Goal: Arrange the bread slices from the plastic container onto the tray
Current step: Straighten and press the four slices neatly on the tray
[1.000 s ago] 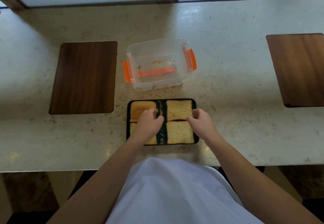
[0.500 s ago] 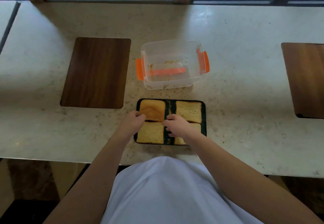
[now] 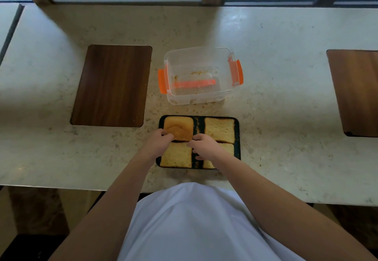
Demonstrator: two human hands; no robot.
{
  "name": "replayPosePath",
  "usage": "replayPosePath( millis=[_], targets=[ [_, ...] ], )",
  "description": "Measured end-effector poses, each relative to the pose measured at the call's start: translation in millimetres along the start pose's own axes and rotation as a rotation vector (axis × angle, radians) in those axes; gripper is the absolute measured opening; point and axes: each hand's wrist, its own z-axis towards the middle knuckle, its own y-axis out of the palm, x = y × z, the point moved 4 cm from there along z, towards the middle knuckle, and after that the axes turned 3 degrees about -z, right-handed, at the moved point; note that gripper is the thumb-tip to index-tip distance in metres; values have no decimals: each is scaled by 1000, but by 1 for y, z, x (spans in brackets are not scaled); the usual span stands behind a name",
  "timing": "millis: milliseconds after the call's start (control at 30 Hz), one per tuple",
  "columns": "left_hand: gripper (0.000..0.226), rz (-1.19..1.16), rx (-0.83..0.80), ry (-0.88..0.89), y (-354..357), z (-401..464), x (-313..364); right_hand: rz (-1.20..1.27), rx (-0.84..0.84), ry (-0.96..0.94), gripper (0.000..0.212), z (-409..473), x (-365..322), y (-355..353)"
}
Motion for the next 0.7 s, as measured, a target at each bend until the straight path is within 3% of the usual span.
replayPosePath(
  millis=[133,233,400,700],
  targets=[
    [56,168,88,74,0,-4,3,3,24,-31,59,-4,1,-7],
    [63,319,171,216,8,-12,18,-36,184,-132,54,-12,10,-31],
    [63,220,-82,237,61,-23,42,-203,477,-154,55,-27,49,-89],
    [65,191,-150,169,99,-16,57,-167,407,-115,60,-20,59,-90]
  ],
)
